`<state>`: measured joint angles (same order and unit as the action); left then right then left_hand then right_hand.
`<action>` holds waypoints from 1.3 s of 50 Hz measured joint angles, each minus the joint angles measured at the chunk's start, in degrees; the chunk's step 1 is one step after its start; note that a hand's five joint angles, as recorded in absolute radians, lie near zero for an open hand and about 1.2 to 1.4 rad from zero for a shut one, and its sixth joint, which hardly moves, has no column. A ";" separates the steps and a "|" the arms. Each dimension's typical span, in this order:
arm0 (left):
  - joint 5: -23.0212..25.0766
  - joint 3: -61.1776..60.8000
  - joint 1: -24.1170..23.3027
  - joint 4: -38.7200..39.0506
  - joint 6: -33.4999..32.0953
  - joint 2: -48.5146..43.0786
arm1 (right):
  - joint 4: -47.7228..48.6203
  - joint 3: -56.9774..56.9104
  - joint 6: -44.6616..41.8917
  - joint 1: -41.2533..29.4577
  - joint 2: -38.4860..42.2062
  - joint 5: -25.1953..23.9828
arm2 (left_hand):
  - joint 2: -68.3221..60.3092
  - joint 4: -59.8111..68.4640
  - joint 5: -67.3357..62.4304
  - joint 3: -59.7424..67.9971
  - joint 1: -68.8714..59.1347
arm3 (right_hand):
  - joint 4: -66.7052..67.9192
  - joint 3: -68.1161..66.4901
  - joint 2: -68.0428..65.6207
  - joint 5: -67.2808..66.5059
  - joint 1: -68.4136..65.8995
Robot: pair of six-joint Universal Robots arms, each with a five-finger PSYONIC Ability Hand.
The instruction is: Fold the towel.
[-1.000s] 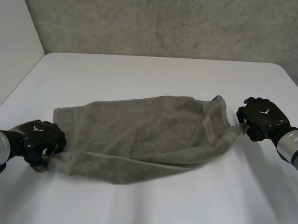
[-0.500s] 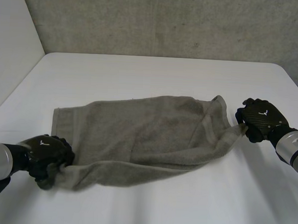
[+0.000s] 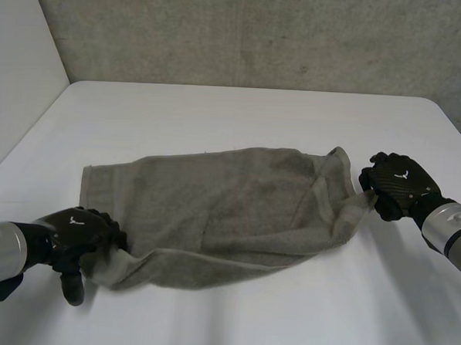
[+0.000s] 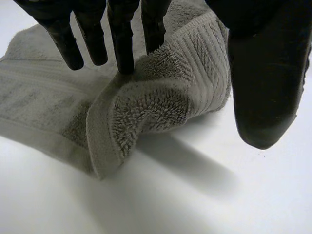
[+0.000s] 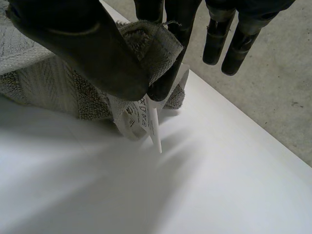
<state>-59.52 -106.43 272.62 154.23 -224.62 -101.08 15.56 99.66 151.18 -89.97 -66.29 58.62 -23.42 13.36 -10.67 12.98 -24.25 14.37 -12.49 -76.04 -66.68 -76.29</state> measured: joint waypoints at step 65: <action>-2.84 4.45 -5.33 11.82 11.97 1.35 | -0.45 0.55 -2.33 -1.43 0.17 0.24 | 8.13 0.00 7.02 0.00 8.74 | 0.00 0.00 0.00 0.00 0.00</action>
<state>-62.36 -101.98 267.29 166.05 -212.65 -99.73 15.11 100.21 148.85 -91.40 -66.12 58.86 -15.29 13.36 -3.65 12.98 -15.50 14.37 -12.49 -76.04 -66.68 -76.29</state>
